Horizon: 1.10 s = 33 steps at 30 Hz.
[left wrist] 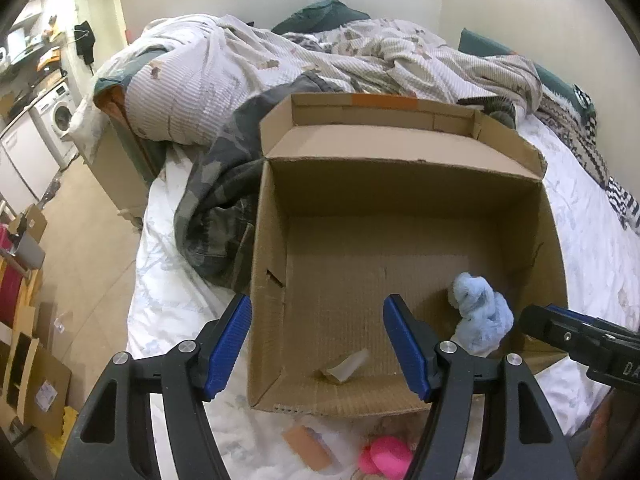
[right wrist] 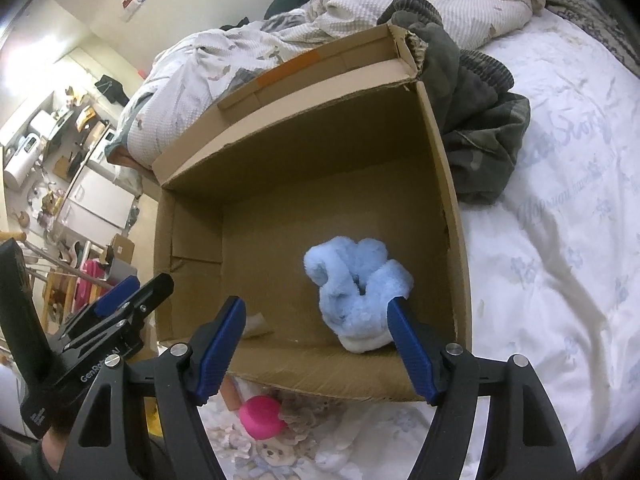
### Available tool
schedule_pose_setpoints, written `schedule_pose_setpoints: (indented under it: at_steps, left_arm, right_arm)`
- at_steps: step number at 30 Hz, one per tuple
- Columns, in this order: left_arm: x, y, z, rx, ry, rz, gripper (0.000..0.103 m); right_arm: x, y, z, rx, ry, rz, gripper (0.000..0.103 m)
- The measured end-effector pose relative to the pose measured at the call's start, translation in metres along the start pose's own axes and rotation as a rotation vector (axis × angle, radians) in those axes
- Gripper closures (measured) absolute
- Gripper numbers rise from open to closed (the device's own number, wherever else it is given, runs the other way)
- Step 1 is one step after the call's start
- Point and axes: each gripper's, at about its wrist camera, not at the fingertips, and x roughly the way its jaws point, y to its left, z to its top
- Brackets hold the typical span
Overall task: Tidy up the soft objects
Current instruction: 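Withdraw the right gripper from the box toward the remaining items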
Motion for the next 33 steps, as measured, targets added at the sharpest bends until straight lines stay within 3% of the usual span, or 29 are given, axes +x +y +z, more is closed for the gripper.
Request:
schedule_pose_setpoints:
  at_steps: [9, 21, 33]
  left_arm:
    - [-0.021, 0.011, -0.008, -0.005, -0.021, 0.029, 0.038]
    - [-0.038, 0.028, -0.033, -0.047, 0.006, 0.060, 0.038]
    - [-0.046, 0.047, -0.060, -0.095, 0.060, 0.069, 0.038]
  right_arm:
    - [-0.014, 0.005, -0.012, -0.025, -0.008, -0.001, 0.025]
    - [-0.037, 0.003, -0.032, -0.029, -0.018, -0.011, 0.025]
    - [-0.041, 0.001, -0.062, -0.044, 0.039, -0.017, 0.025]
